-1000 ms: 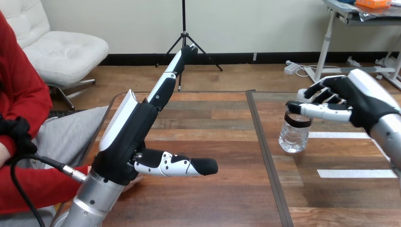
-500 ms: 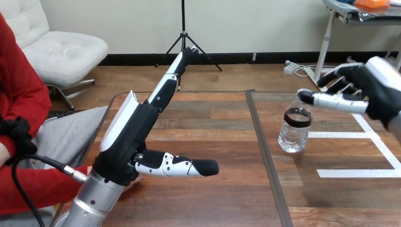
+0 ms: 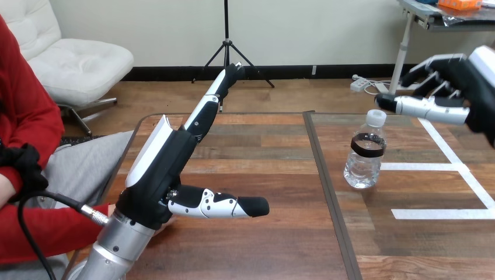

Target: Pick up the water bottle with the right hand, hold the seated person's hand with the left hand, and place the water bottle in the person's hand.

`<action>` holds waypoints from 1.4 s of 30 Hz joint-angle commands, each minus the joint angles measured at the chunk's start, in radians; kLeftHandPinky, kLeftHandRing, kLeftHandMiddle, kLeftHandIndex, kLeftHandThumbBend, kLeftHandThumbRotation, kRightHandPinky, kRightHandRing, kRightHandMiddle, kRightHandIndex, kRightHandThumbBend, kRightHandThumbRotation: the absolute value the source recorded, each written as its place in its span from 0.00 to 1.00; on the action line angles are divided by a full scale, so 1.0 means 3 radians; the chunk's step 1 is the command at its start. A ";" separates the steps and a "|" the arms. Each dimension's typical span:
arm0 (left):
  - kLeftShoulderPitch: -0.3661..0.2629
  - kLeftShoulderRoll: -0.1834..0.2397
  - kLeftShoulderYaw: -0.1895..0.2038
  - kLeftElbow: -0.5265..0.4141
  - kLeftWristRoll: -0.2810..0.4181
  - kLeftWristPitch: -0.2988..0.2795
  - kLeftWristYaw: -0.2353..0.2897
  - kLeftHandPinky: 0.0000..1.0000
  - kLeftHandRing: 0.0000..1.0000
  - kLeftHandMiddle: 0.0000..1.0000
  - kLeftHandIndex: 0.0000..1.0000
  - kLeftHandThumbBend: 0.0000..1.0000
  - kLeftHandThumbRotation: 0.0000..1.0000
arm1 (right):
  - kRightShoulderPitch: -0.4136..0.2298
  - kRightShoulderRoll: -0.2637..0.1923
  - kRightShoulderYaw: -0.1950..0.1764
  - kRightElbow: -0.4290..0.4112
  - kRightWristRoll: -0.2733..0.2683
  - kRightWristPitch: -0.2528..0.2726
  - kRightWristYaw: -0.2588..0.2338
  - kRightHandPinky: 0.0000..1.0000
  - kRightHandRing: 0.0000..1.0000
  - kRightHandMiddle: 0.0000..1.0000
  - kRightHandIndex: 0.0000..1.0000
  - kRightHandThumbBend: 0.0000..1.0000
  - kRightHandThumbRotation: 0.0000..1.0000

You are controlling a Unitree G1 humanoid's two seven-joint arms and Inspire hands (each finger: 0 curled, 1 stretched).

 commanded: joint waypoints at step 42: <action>-0.0456 -0.0027 0.0012 0.0202 -0.0087 -0.0100 -0.0008 1.00 1.00 1.00 1.00 1.00 0.48 | -0.0740 0.0049 -0.0032 0.1122 0.0223 -0.0935 -0.0930 0.74 0.85 0.87 0.89 1.00 0.61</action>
